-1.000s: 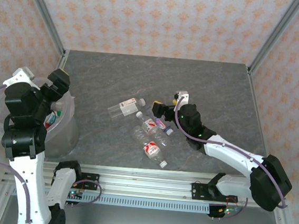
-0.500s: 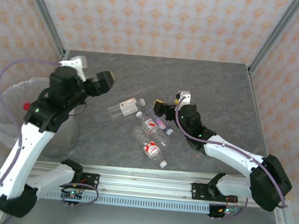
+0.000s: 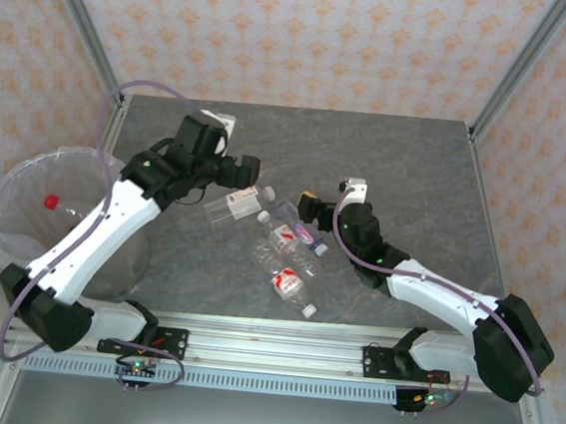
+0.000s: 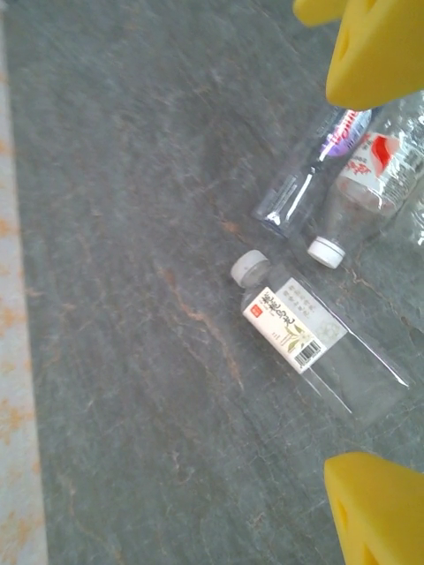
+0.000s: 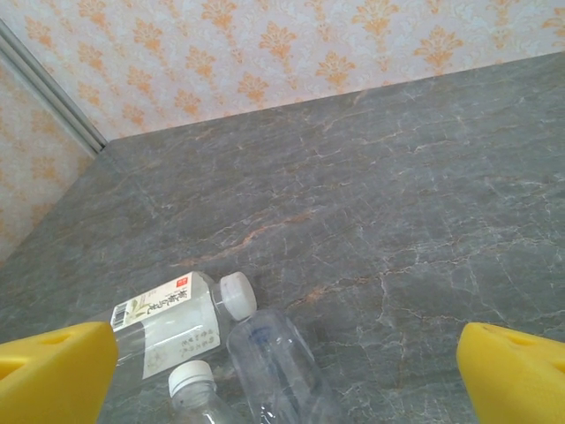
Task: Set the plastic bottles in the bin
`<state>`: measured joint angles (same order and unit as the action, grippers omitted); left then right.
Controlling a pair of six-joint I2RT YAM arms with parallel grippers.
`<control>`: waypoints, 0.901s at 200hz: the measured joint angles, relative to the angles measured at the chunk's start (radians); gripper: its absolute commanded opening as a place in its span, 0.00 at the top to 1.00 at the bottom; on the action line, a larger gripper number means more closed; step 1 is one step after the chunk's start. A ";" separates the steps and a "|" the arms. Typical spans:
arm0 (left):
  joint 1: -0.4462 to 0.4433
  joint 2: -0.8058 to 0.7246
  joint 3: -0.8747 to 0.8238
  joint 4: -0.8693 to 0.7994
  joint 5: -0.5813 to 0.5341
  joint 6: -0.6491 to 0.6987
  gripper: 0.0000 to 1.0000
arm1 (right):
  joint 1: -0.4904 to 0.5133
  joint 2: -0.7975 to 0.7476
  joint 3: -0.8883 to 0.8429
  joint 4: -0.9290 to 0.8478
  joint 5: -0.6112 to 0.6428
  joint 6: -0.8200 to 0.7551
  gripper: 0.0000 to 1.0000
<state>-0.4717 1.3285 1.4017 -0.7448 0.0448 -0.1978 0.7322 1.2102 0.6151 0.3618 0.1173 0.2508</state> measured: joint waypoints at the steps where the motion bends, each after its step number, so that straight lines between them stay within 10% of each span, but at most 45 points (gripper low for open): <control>1: 0.000 0.000 0.000 0.000 0.000 0.000 0.00 | 0.000 0.000 0.000 -0.001 0.000 0.000 0.01; 180: -0.001 0.497 0.089 -0.106 -0.020 0.424 0.00 | 0.000 -0.079 0.000 -0.178 0.015 0.010 0.01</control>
<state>-0.4725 1.8252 1.4910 -0.8505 0.0250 0.2260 0.7322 1.1309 0.6151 0.1841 0.1322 0.2611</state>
